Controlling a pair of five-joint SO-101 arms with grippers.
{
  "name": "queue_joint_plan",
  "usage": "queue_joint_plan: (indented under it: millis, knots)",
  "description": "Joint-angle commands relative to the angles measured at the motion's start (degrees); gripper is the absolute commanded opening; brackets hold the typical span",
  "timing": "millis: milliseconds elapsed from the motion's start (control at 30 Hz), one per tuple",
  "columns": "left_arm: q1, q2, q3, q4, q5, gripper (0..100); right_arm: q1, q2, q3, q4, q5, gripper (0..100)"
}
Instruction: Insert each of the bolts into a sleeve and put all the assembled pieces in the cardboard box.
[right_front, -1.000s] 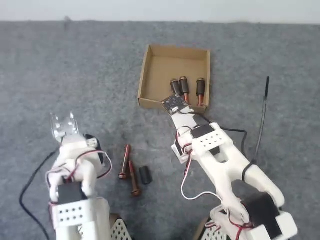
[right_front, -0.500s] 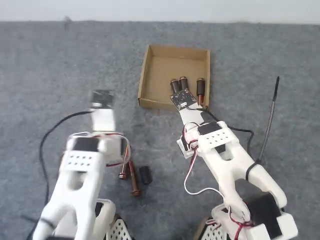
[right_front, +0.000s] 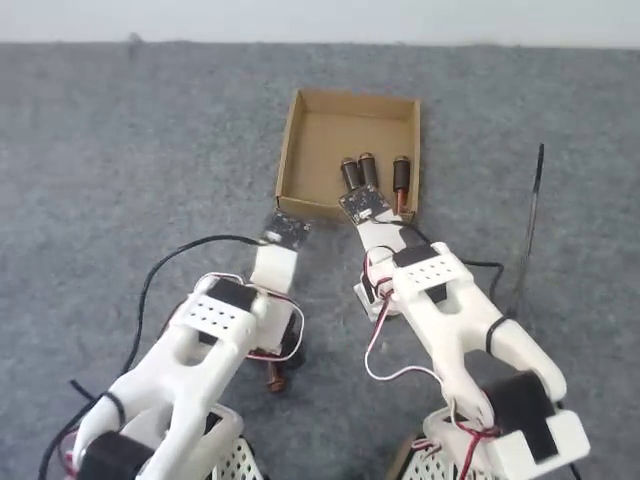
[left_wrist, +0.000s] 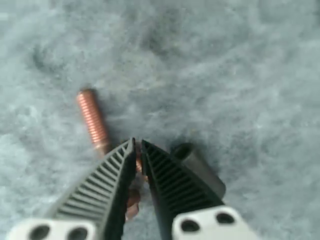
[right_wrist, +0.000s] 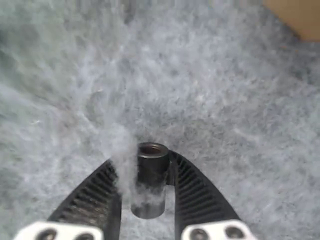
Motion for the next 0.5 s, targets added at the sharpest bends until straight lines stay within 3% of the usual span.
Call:
queue_joint_plan:
  millis: [0, 200, 467]
  knots:
    - [0.62, 0.53, 0.48, -0.7, -0.7, 2, 1.01, -0.31, -3.43, -0.4, 1.05, 0.6]
    - [-5.36, 0.09, 0.22, 0.26, -2.37, 2, 1.01, 0.04, -3.52, -0.4, 1.05, 0.6]
    - [-8.44, 0.0, -1.01, 1.85, -5.45, 2, 1.01, 0.04, -3.52, -0.57, 1.14, 0.6]
